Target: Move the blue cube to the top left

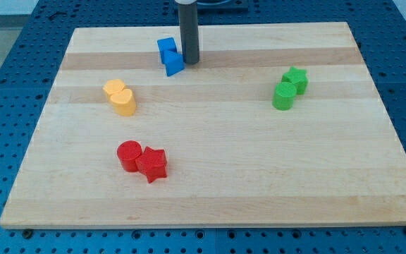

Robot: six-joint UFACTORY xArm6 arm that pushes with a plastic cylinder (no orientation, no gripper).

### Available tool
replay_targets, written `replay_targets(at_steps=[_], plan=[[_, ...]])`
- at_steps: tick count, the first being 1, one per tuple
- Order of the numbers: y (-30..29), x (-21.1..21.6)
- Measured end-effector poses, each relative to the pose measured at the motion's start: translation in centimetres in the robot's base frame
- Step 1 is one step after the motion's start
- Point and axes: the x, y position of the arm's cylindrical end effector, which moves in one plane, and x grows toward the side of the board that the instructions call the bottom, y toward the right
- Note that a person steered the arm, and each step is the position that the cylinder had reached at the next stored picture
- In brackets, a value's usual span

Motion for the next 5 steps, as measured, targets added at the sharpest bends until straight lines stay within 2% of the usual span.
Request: replay_targets(at_steps=[3,4,5], plan=[[-10.8,-3.7],[-13.4,-4.2],[-13.4,-4.2]])
